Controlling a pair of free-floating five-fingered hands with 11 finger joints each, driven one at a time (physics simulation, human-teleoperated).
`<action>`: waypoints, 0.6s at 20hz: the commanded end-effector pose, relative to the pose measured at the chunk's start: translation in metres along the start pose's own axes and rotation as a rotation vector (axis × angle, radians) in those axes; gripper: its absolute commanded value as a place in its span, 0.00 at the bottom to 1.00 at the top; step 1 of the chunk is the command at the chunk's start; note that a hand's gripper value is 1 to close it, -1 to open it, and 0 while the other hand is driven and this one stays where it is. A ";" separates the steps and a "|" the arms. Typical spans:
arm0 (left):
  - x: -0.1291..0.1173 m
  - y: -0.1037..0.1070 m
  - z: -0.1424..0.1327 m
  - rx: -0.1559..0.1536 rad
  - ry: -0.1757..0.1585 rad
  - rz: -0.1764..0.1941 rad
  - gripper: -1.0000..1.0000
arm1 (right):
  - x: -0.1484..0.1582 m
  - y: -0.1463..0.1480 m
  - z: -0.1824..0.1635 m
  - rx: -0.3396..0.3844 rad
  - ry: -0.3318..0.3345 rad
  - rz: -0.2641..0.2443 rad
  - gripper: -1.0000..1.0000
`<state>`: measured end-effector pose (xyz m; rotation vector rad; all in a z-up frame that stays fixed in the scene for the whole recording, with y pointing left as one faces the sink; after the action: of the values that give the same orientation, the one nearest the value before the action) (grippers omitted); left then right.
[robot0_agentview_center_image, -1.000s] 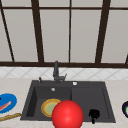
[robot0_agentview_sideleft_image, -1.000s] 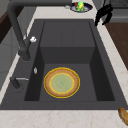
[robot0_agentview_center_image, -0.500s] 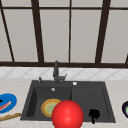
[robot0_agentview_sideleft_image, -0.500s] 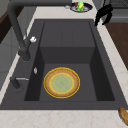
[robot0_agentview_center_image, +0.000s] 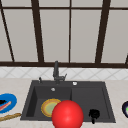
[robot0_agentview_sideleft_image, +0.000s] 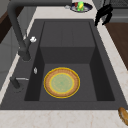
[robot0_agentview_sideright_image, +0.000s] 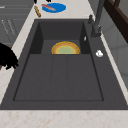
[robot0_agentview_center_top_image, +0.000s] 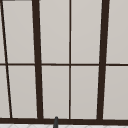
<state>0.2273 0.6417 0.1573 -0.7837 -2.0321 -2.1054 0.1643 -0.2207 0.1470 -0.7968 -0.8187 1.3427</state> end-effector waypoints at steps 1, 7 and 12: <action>-0.017 -0.006 -0.006 0.054 0.040 0.057 0.00 | 0.000 0.000 0.000 0.000 0.000 0.000 0.50; -0.043 -0.010 0.009 0.090 -0.026 0.112 1.00 | 0.000 0.000 0.000 0.000 0.000 0.000 0.50; -0.044 -0.011 0.011 0.127 -0.040 0.114 1.00 | 0.000 0.000 0.000 0.000 0.000 0.000 0.50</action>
<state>0.2632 0.6408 0.1377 -0.8351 -2.0884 -2.0084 0.1643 -0.2207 0.1470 -0.7968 -0.8187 1.3427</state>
